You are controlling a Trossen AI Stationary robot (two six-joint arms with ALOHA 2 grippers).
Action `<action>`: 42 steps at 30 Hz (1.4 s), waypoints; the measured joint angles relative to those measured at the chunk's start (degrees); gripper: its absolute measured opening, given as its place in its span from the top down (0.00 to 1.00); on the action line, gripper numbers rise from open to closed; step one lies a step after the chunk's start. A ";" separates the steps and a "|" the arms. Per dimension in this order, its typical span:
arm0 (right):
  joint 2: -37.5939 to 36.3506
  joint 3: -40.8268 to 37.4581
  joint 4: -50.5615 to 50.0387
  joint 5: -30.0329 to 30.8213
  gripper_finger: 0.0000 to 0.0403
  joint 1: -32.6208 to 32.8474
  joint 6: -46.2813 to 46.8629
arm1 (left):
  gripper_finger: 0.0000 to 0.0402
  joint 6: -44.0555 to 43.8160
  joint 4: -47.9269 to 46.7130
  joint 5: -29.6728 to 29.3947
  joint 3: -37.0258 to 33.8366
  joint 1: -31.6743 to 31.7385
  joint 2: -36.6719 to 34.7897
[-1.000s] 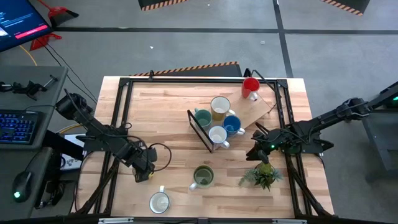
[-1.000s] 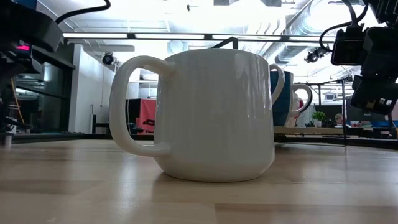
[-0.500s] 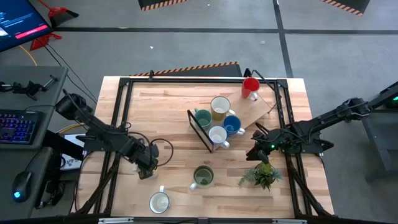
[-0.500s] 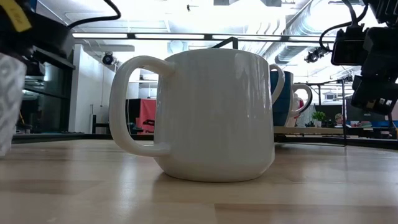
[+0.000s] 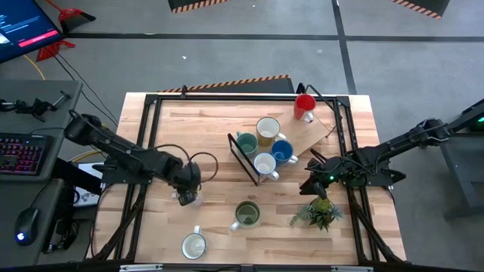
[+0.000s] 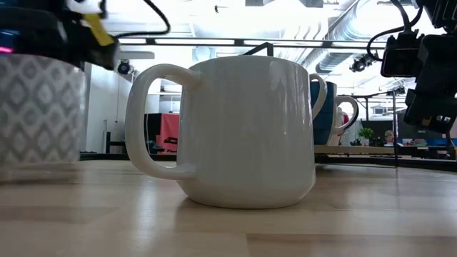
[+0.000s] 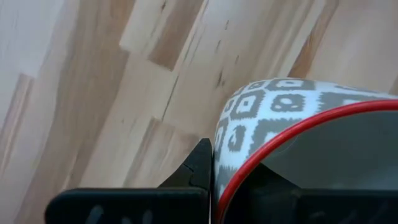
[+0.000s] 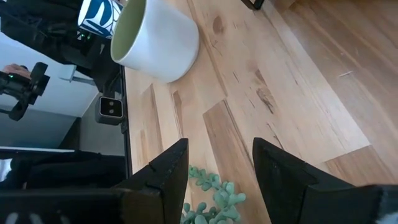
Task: Place coffee mugs
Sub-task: Move the gray patterned mug to the bottom center of the table
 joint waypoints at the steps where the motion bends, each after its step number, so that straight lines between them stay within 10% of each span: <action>1: 0.00 0.00 0.06 0.05 0.60 0.01 0.00 | 0.98 0.86 0.82 0.12 -0.03 1.04 0.16; 42: 0.02 0.00 -0.93 0.42 0.60 0.02 -1.53 | 0.94 10.94 2.28 0.07 0.03 8.52 0.03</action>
